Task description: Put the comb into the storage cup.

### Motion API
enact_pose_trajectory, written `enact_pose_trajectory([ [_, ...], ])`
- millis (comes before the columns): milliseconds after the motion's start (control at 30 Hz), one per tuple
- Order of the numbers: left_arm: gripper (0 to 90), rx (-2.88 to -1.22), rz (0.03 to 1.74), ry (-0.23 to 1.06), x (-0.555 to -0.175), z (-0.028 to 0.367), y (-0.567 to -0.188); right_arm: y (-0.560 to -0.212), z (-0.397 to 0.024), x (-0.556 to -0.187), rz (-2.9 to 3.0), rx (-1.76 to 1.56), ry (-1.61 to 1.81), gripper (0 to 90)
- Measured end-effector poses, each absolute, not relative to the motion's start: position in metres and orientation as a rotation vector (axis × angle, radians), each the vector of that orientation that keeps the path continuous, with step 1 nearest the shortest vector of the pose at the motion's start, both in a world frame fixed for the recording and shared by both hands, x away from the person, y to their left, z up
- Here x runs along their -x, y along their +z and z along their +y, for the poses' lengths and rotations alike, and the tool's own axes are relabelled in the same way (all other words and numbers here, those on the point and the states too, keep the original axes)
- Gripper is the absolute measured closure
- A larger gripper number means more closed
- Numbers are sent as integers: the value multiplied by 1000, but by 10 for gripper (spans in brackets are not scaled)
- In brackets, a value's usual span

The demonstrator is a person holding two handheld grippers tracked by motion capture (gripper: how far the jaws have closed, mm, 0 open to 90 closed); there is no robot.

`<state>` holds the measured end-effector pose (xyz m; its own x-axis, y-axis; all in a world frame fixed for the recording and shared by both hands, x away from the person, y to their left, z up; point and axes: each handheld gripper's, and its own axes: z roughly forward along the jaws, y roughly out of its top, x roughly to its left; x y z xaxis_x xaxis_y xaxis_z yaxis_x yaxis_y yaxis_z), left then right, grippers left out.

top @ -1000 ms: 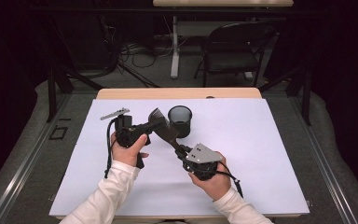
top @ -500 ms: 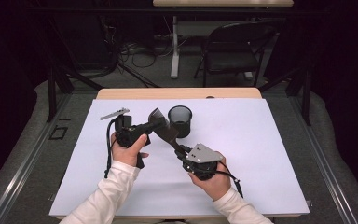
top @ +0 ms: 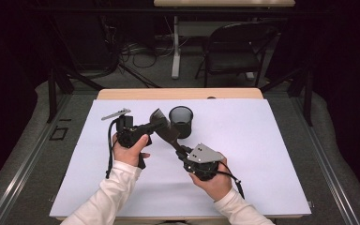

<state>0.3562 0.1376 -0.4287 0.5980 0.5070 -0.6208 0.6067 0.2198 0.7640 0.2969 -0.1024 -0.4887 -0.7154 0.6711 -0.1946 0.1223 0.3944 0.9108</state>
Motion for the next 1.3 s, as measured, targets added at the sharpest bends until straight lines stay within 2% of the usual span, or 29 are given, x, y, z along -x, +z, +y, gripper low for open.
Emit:
enact_pose_trajectory([
  [433, 858, -1419, 1028, -75, -359, 138, -430, -488, -104, -299, 2105, -690, 1321, 694],
  [1000, 858, -1407, 1051, -22, -363, 141, -432, -487, -106, -303, 2123, -704, 1320, 523],
  [1300, 858, -1414, 1068, 24, -367, 145, -431, -486, -109, -307, 2139, -736, 1321, 512],
])
